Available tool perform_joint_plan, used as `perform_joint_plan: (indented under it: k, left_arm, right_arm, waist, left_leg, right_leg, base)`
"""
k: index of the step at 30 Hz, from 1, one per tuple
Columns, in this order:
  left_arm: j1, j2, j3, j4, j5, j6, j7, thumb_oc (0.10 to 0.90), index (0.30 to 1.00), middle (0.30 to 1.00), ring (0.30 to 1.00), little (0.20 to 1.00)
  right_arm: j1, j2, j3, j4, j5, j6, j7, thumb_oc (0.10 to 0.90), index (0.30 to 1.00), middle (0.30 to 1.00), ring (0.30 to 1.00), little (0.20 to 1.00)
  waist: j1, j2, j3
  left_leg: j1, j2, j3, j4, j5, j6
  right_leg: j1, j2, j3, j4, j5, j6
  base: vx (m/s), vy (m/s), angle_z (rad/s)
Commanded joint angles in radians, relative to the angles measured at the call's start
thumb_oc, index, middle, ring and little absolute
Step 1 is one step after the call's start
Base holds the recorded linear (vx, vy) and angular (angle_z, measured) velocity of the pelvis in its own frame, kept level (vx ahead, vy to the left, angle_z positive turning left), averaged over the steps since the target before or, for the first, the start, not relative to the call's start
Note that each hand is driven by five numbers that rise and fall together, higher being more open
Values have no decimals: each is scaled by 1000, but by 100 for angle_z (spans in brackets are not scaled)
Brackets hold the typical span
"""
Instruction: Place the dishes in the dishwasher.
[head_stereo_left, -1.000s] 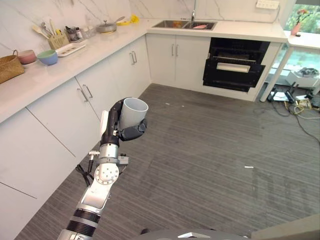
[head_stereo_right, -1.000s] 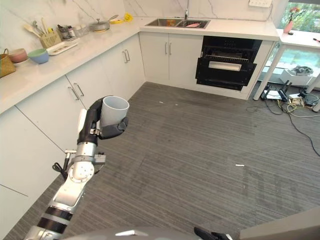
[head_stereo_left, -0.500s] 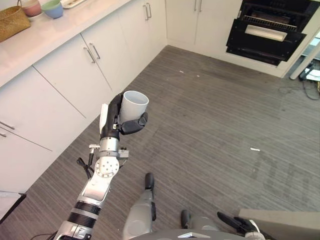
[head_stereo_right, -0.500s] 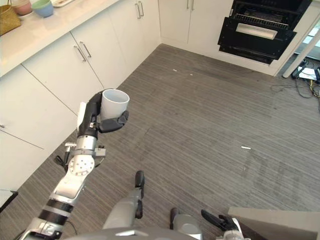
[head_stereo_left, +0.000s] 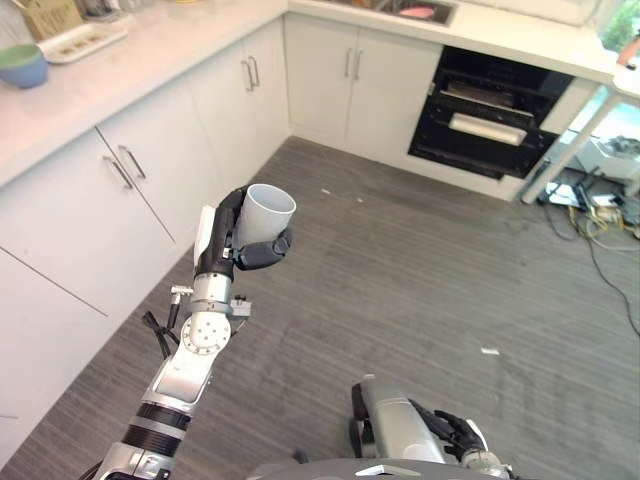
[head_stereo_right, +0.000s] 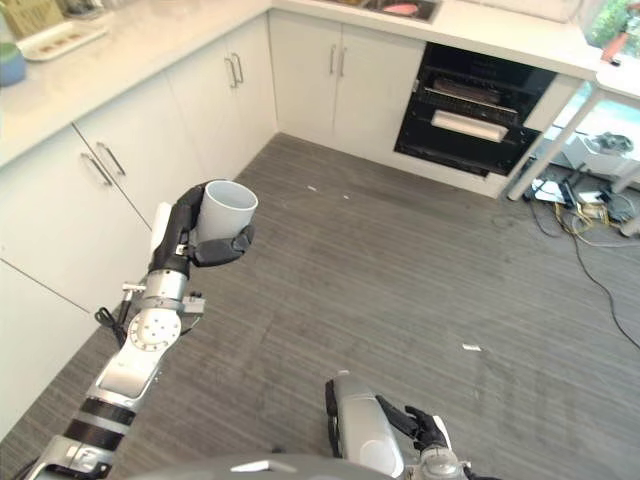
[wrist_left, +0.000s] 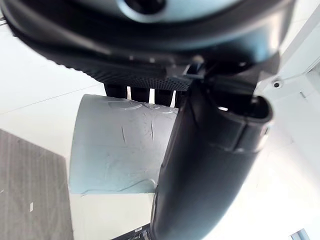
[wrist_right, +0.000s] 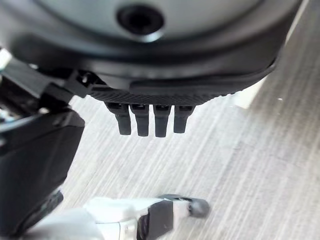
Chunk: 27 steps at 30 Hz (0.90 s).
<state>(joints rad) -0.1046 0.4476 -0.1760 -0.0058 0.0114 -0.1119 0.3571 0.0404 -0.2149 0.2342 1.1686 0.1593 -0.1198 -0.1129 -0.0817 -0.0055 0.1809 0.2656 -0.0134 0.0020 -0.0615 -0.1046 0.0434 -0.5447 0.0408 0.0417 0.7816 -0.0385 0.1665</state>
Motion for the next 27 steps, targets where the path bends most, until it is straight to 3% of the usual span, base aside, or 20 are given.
perform_joint_plan:
  k: [1, 2, 4, 8, 9, 10, 11, 12, 14, 15, 16, 18, 19, 20, 22, 23, 24, 25, 26, 27]
  left_arm:
    - [-84, 25, 40, -120, 13, -102, 18, 400, 300, 300, 300, 300]
    - [-74, 17, 39, -108, 14, -98, 22, 400, 300, 300, 300, 300]
    - [-65, 17, 44, -110, 27, -93, 32, 400, 300, 300, 300, 300]
    - [-55, 13, 63, -112, 51, -89, 42, 400, 300, 300, 300, 300]
    - [-57, -5, 72, -108, 45, -95, 44, 400, 300, 300, 300, 300]
    - [-53, -18, 89, -110, 23, -101, 43, 400, 300, 300, 300, 300]
    - [-61, -24, 95, -113, 16, -99, 39, 400, 300, 300, 300, 300]
    - [-61, -23, 94, -112, 16, -99, 39, 400, 300, 300, 300, 300]
    - [-72, -15, 87, -111, 20, -102, 20, 400, 300, 300, 300, 300]
    - [-74, -13, 79, -109, 21, -96, 23, 400, 300, 300, 300, 300]
    - [-84, -17, 78, -109, 18, -97, 21, 400, 300, 300, 300, 300]
    - [-88, -32, 69, -104, 1, -102, 30, 400, 300, 300, 300, 300]
    - [-79, -31, 70, -99, 9, -107, 33, 400, 300, 300, 300, 300]
    - [-69, -30, 75, -93, 19, -111, 39, 400, 300, 300, 300, 300]
    - [-68, -31, 74, -93, 19, -111, 39, 400, 300, 300, 300, 300]
    - [-54, -30, 75, -91, 27, -111, 47, 400, 300, 300, 300, 300]
    - [-26, -19, 74, -115, 35, -113, 56, 400, 300, 300, 300, 300]
    - [-26, -19, 74, -115, 35, -113, 56, 400, 300, 300, 300, 300]
    - [20, -5, 115, -130, 60, -104, 58, 400, 300, 300, 300, 300]
    - [37, 5, 130, -138, 58, -109, 55, 400, 300, 300, 300, 300]
  right_arm:
    - [-26, -4, 25, 39, 0, -19, -13, 800, 900, 900, 900, 900]
    - [-24, -15, 4, 39, -26, -12, -52, 800, 900, 900, 900, 900]
    - [-25, -29, -34, 19, -33, -16, -92, 800, 900, 900, 900, 900]
    - [-6, -72, -96, -107, -13, -45, -161, 800, 900, 900, 900, 900]
    - [-5, -107, -126, -171, 18, -64, -168, 800, 900, 900, 900, 900]
    - [-19, -132, -148, -239, 62, -81, -160, 800, 900, 900, 900, 900]
    - [-25, -159, -167, -329, 70, -93, -166, 800, 900, 900, 900, 900]
    - [-23, -159, -168, -330, 69, -92, -166, 800, 900, 900, 900, 900]
    - [-27, -187, -197, -395, 78, -107, -181, 800, 900, 900, 900, 900]
    - [-21, -205, -215, -463, 60, -105, -211, 800, 900, 900, 900, 900]
    - [-13, -217, -226, -524, 45, -108, -219, 800, 900, 900, 900, 900]
    - [-4, -241, -278, -636, 30, -131, -258, 800, 900, 900, 900, 900]
    - [-7, -253, -298, -724, -13, -148, -273, 800, 900, 900, 900, 900]
    - [-1, -262, -307, -774, -43, -148, -287, 800, 900, 900, 900, 900]
    - [1, -262, -308, -775, -44, -146, -287, 800, 900, 900, 900, 900]
    - [-9, -273, -311, -820, -85, -153, -315, 800, 900, 900, 900, 900]
    - [-32, -280, -293, -857, -128, -159, -329, 800, 900, 900, 900, 900]
    - [-32, -280, -293, -857, -128, -159, -329, 800, 900, 900, 900, 900]
    - [-50, -278, -286, -908, -151, -166, -318, 800, 900, 900, 900, 900]
    - [-42, -280, -294, -975, -162, -163, -298, 800, 900, 900, 900, 900]
  waist:
    - [-22, -30, -39]
    - [-59, -25, -43]
    - [-68, -12, -53]
    - [-90, -4, -92]
    - [-108, 12, -116]
    - [-109, -1, -121]
    - [-119, -20, -118]
    - [-120, -17, -120]
    - [-86, -58, -90]
    - [-74, -63, -76]
    - [-65, -63, -70]
    - [-39, -51, -56]
    - [-30, -32, -55]
    - [-18, -20, -50]
    - [-15, -22, -54]
    - [10, -9, -59]
    - [62, -1, -60]
    - [62, -1, -60]
    - [108, -11, -74]
    - [113, -10, -79]
  left_leg:
    - [-39, -36, -89, -26, 14, -30]
    - [15, -24, -115, -26, -33, -49]
    - [55, -4, -105, -26, -59, -60]
    - [71, 3, -109, 47, -47, -78]
    - [27, -6, -94, 256, 51, -140]
    - [-40, -31, -79, 479, 136, -181]
    - [-118, -26, -14, 669, 199, -218]
    - [-123, -24, -16, 674, 195, -218]
    - [-259, -15, 80, 876, 175, -207]
    - [-330, 41, 142, 917, 158, -207]
    - [-370, 79, 174, 870, 158, -204]
    - [-443, 59, 172, 756, 148, -187]
    - [-458, 69, 149, 589, 126, -167]
    - [-452, 77, 129, 412, 149, -151]
    - [-440, 73, 131, 404, 135, -153]
    - [-444, 76, 75, 224, 168, -146]
    - [-443, 64, -77, 77, 223, -152]
    - [-443, 64, -77, 77, 223, -152]
    - [-478, 44, -211, 31, 243, -174]
    - [-462, 55, -198, 35, 253, -176]
  right_leg:
    - [157, -16, -26, -425, 128, -12]
    - [163, -54, -100, -608, 162, -4]
    - [153, -81, -163, -617, 176, -3]
    - [216, -59, -120, -605, 181, -40]
    - [285, -35, -96, -642, 169, -66]
    - [341, -43, -72, -674, 164, -84]
    - [390, -65, -60, -709, 158, -101]
    - [388, -63, -62, -710, 157, -100]
    - [489, -97, -35, -763, 129, -126]
    - [545, -91, -19, -794, 107, -133]
    - [586, -98, -12, -819, 103, -130]
    - [634, -96, 22, -848, 96, -122]
    - [661, -95, 46, -857, 75, -106]
    - [664, -88, 71, -852, 68, -97]
    - [673, -93, 72, -858, 59, -96]
    - [702, -80, 105, -863, 38, -86]
    - [735, -54, 185, -851, 18, -86]
    - [735, -54, 185, -851, 18, -86]
    - [783, -43, 287, -835, -28, -85]
    - [788, -38, 319, -821, -46, -87]
  base:
    - [833, -75, 94]
    - [775, -85, 79]
    - [557, -99, 90]
    - [424, -105, 16]
    - [484, -156, -33]
    - [651, -258, -38]
    - [351, -169, -20]
    - [272, -161, 7]
    - [299, -150, -22]
    - [409, -121, -40]
    - [418, -44, -35]
    - [499, 98, -69]
    - [569, 232, -106]
    - [488, 195, -118]
    - [241, 90, -83]
    - [550, 137, -96]
    - [550, 137, -96]
    - [695, 89, -61]
    - [492, 78, -140]
    - [617, 161, -336]
